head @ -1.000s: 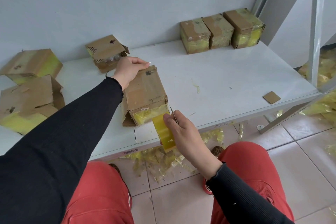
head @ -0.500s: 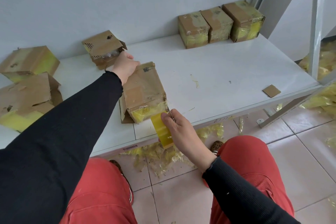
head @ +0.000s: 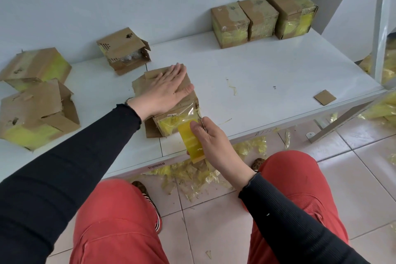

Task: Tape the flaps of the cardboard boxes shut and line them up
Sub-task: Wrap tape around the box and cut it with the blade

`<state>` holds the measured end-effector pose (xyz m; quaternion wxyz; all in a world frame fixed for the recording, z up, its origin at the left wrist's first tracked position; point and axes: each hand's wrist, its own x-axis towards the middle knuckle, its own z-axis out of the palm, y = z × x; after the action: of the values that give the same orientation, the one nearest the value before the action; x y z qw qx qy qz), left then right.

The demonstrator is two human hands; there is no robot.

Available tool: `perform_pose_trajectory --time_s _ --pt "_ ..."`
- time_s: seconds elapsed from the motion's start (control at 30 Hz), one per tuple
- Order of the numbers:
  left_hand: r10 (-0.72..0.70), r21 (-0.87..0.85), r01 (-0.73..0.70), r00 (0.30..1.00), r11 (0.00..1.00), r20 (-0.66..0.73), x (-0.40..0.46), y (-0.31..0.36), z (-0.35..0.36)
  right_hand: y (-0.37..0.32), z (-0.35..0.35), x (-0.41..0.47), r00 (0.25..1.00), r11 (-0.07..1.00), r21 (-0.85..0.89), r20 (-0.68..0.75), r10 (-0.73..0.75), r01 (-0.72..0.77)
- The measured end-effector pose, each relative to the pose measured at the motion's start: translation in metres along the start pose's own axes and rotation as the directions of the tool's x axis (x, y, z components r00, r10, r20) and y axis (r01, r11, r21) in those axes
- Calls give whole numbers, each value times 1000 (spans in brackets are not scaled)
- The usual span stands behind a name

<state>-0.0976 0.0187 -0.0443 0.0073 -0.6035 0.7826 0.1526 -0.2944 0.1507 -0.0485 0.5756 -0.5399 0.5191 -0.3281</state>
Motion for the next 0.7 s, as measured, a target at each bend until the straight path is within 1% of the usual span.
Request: perform_pose_trajectory --time_s 0.17,0.23,0.3,0.37,0.4,0.43,0.5,0.53,0.6,0.7 --pt "5 3 -5 1000 1000 -10 -4 1 2 0 1 -2 1000 999 -27 -17 -20 19" --pt "0 -36 0 1000 999 -8 -7 5 -6 0 1 -4 999 1000 -20 -26 -20 20" --pt "10 -112 -19 997 993 -80 -11 10 -12 2 0 -5 1000 1000 0 -19 -10 10" --pt "9 -140 -38 980 989 -198 -16 19 -12 5 1 -6 999 1000 -15 -21 -26 25" --pt "0 -139 -31 976 990 -219 -18 26 -9 6 1 -6 999 999 -24 -24 -39 38" --pt "-13 -121 -12 979 993 -206 -20 35 -5 8 2 -5 998 998 -30 -25 -50 49" --pt "-48 -22 45 988 999 -149 -21 50 7 12 2 -2 998 996 -60 -27 -65 63" --pt "-63 27 68 988 997 -144 -21 54 12 13 3 -2 998 995 -77 -26 -65 63" --pt "-67 81 83 980 993 -186 -19 54 16 15 3 -1 997 994 -84 -27 -67 65" --pt "-48 127 78 974 989 -220 -4 43 8 10 3 7 996 996 -17 -19 -91 90"
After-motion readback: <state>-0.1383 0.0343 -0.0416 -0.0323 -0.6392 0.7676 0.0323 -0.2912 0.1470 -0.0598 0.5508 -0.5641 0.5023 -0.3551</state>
